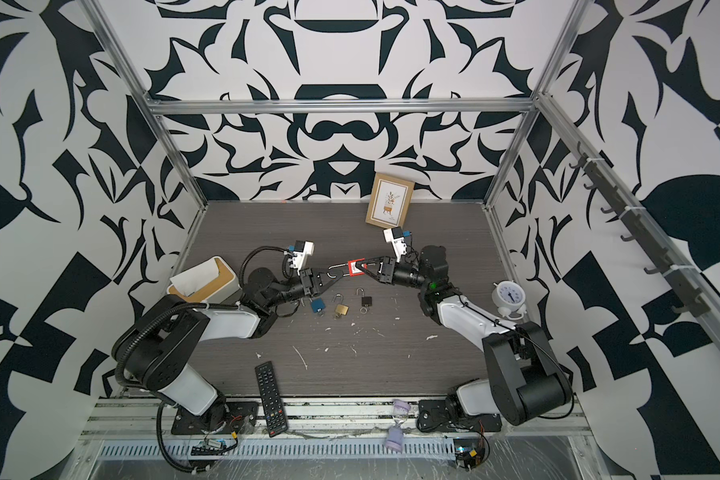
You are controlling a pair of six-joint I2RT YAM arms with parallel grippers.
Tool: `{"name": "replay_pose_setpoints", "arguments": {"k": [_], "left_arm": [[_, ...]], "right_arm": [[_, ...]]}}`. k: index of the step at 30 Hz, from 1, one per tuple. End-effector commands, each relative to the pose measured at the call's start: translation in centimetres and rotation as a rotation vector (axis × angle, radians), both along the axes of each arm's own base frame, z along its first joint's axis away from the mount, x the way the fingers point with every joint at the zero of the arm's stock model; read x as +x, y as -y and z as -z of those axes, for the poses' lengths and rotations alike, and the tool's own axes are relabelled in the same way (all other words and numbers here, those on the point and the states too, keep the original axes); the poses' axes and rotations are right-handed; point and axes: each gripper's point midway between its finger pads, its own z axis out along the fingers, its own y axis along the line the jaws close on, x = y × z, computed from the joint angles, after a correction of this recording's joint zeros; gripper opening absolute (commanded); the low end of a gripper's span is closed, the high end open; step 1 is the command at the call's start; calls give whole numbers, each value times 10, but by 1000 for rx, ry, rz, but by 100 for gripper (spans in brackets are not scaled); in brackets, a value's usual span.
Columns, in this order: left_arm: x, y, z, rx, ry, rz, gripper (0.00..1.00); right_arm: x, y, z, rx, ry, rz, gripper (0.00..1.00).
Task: Lock with the key
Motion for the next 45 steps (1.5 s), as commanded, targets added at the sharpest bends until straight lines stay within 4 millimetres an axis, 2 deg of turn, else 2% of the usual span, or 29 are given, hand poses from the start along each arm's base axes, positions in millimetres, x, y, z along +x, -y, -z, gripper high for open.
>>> {"name": "replay_pose_setpoints", "arguments": {"k": [1, 6, 11, 18, 25, 32, 45], "left_arm": [[-46, 24, -44, -79, 195, 188, 0], [-45, 24, -44, -81, 181, 187, 0], [-43, 19, -47, -85, 169, 179, 0], [-43, 11, -54, -84, 175, 163, 0], [-46, 11, -62, -64, 190, 166, 0], [-46, 11, -66, -84, 177, 175, 0], [-52, 8, -92, -162, 169, 206, 0]], "right_arm": [[-17, -32, 14, -41, -46, -76, 0], [-7, -20, 15, -5, -124, -79, 0], [0, -14, 1, 87, -175, -123, 0], [4, -9, 5, 73, -196, -123, 0], [7, -9, 8, 60, -191, -113, 0], [9, -7, 1, 59, -126, -76, 0], [15, -5, 2, 46, -93, -37, 0]]}}
